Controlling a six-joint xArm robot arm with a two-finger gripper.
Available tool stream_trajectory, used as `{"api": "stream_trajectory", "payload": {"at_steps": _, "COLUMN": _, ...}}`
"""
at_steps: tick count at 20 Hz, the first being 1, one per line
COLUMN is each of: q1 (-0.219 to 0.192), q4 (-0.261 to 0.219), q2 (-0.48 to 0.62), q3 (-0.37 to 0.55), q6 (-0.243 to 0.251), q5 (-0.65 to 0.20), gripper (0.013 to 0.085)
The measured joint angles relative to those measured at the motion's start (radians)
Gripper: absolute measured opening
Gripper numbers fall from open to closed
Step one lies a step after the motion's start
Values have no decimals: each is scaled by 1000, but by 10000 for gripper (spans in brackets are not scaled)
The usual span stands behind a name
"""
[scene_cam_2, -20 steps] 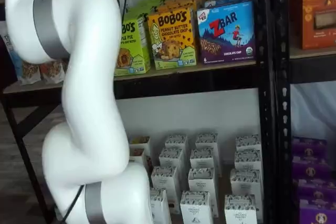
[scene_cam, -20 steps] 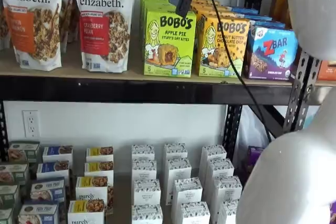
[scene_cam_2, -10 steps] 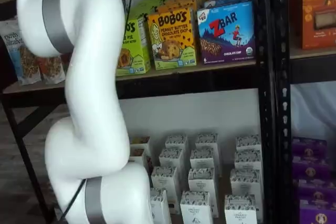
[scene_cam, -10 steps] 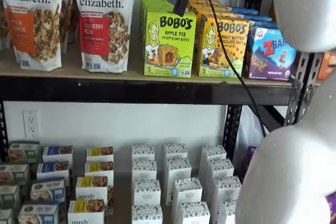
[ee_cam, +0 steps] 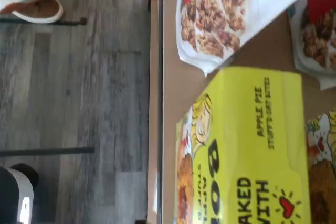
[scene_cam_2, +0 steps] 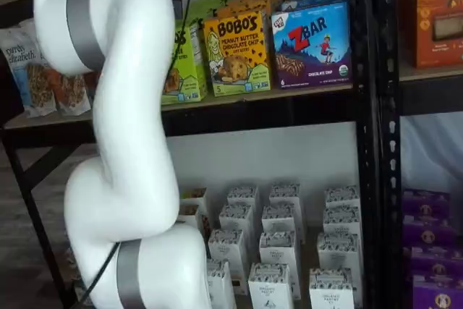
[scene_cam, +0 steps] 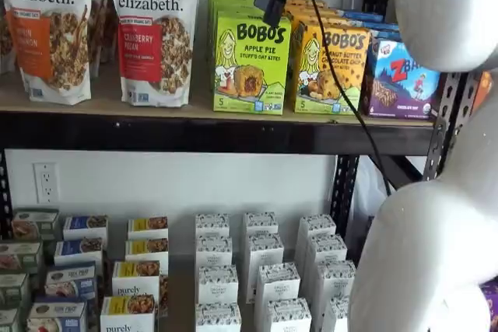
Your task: Pick the green box on the top shelf, the fourth from the left
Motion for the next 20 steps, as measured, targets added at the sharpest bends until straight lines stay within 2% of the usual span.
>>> {"api": "stream_trajectory", "payload": {"at_steps": 9, "q1": -12, "q4": -31, "q2": 27, "q3": -10, "q6": -22, "q5": 21, "gripper": 850}}
{"api": "stream_trajectory", "payload": {"at_steps": 16, "q1": -2, "q4": -75, "q2": 26, "q3": 9, "q6": -25, "q5": 22, "gripper": 850}}
{"api": "stream_trajectory", "payload": {"at_steps": 20, "q1": 4, "q4": -83, "q2": 20, "q3": 28, "q6": -23, "q5": 18, "gripper": 850}}
